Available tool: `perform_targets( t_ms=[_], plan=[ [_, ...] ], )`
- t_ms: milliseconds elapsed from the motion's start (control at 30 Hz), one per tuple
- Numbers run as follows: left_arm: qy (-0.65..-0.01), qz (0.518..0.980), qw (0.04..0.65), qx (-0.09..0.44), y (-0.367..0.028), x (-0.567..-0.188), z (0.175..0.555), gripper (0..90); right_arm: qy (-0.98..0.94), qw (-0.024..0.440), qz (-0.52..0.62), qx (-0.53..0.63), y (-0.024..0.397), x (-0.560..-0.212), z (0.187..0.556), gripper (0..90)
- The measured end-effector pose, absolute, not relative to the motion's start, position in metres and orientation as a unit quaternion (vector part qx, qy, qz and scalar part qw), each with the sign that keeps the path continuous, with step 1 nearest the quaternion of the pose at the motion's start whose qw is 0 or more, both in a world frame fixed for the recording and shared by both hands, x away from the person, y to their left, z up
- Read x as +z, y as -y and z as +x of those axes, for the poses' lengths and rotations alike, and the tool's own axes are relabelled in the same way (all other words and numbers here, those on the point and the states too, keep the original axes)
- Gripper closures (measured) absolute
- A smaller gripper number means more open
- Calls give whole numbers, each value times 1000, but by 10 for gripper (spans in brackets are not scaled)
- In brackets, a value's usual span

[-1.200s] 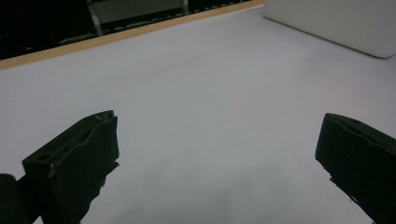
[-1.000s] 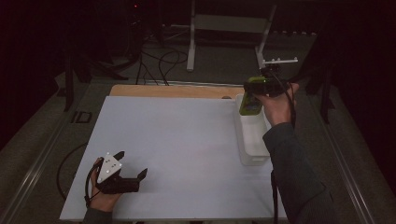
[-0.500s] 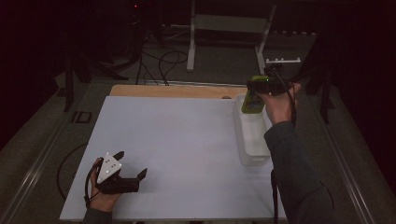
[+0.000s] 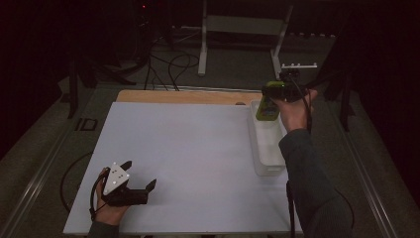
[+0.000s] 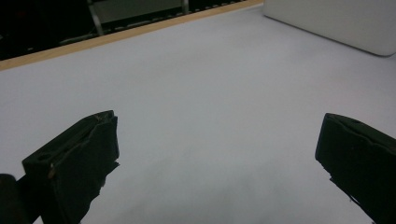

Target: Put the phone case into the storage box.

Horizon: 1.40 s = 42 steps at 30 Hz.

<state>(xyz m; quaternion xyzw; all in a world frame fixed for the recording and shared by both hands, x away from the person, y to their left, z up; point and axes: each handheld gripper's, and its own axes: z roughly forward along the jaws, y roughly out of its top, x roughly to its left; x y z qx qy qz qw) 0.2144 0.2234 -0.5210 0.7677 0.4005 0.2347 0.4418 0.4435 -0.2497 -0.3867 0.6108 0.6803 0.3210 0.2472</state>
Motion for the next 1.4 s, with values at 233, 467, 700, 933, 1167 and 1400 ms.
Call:
perform_targets(
  t_ms=[233,467,700,933,1167,1400],
  plan=[
    [-400,768,441,235,-223,-521,214,0,-679,252,610,322,252,-392,447,154],
    [-401,767,442,235,-224,-521,214,0,-678,256,609,322,250,-395,452,153],
    [-402,766,442,236,-225,-520,213,0,-681,256,609,315,248,-402,457,153],
    [-402,765,444,237,-226,-520,213,0,-683,262,607,309,245,-408,463,153],
    [-402,765,443,237,-225,-520,213,0,-685,266,606,304,243,-415,467,153],
    [-401,765,444,238,-225,-519,212,0,-682,264,609,306,243,-419,471,153]
  ],
)
